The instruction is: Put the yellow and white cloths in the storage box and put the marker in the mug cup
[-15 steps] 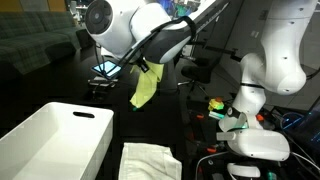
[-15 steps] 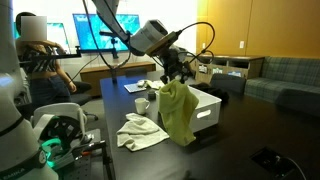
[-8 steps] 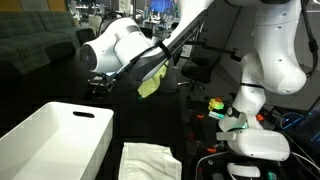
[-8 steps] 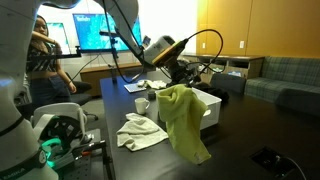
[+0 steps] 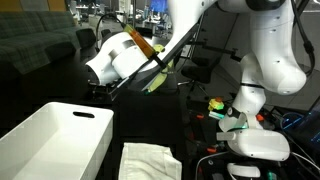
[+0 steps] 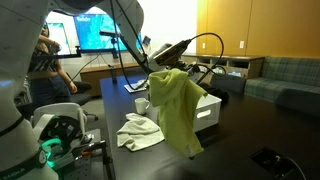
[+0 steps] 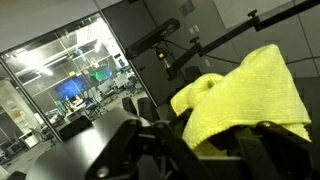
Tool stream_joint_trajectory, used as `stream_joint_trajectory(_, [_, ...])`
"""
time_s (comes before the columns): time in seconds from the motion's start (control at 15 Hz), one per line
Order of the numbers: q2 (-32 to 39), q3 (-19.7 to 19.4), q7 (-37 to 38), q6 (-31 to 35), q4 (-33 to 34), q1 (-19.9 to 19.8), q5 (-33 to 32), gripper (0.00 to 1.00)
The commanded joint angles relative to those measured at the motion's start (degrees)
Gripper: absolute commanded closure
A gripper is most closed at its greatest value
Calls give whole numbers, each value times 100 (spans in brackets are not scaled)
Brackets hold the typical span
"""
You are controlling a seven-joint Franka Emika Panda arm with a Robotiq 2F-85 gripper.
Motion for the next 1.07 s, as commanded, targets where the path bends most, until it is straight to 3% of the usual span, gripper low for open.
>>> stream_joint_trajectory(0.0, [-76,232,-989,1,-225,15,-680,97])
stream_joint_trajectory(0.07, [34,286,-1031,-183,104,13,-375,97])
stream_joint_trajectory(0.13, [-82,365,-1273,-45,-39,-3,-483,97])
stream_joint_trajectory(0.2, [-378,512,-1433,398,-448,-29,-705,97])
stream_joint_trajectory(0.4, [-687,784,-1644,1067,-567,-96,-391,97])
stream_joint_trajectory(1.0, [-1607,849,-836,2213,-410,-46,380,97])
